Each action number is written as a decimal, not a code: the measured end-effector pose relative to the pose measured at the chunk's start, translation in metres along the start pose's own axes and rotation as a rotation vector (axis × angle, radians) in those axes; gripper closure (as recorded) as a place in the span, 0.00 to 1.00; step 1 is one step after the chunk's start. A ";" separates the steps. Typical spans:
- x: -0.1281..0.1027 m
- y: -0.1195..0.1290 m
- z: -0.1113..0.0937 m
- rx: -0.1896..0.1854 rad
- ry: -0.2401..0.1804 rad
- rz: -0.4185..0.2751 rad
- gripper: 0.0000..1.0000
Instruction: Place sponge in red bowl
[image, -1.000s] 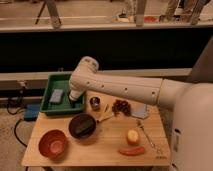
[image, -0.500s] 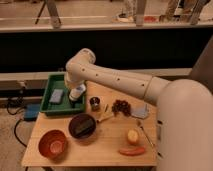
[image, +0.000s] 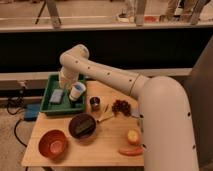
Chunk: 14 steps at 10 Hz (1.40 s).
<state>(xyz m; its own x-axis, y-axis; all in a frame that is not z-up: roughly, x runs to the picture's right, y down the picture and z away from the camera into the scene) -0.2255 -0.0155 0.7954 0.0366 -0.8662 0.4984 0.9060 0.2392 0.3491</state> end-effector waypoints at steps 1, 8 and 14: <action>0.000 0.002 0.004 0.003 -0.001 0.022 0.20; -0.002 -0.002 0.021 0.036 0.004 0.069 0.20; 0.004 -0.027 0.054 -0.077 -0.065 0.264 0.20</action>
<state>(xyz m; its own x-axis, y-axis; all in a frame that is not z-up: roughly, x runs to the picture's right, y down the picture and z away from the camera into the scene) -0.2730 -0.0020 0.8312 0.2510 -0.7475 0.6150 0.8982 0.4167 0.1398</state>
